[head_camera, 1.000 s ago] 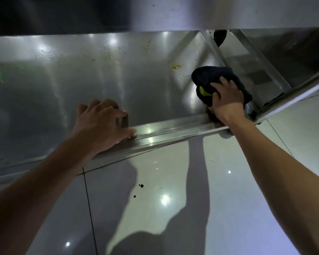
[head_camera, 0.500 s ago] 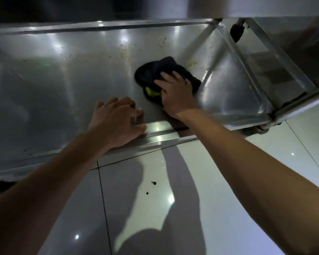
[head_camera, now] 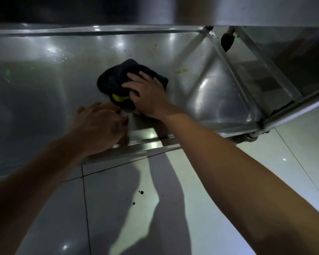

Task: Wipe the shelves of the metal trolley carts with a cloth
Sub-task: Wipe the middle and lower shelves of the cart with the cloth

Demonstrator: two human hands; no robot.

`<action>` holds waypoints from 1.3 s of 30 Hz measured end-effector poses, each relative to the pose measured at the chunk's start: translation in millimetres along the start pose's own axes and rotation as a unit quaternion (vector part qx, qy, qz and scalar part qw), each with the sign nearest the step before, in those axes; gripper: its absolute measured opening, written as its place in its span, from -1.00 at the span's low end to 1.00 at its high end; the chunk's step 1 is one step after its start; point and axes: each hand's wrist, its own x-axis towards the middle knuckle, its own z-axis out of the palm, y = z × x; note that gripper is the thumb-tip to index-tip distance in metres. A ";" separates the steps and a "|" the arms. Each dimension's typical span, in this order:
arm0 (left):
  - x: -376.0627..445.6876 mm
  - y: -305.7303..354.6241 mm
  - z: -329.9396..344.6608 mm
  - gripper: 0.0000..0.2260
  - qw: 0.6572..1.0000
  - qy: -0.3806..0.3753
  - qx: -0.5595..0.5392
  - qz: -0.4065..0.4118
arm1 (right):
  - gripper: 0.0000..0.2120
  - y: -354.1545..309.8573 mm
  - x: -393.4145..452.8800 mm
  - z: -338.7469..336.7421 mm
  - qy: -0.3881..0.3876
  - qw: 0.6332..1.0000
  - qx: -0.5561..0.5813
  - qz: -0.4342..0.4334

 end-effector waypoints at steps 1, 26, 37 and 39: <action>0.8 2.0 -1.8 -0.65 1.000 0.005 -0.002 -0.003 | -0.61 14.2 -2.1 -9.0 0.007 1.000 -0.005 0.021; -5.5 1.3 4.5 -0.62 0.999 -0.033 0.019 -0.015 | -0.57 29.3 -122.7 -17.8 0.061 0.983 -0.074 0.155; -14.1 -1.3 7.1 -0.49 0.997 -0.043 0.067 -0.009 | -0.61 35.1 -169.3 -46.9 0.052 0.982 -0.079 0.161; -14.0 -2.0 9.5 -0.49 0.997 -0.045 0.056 -0.007 | -0.61 68.1 -182.4 -64.6 0.076 0.967 -0.084 0.227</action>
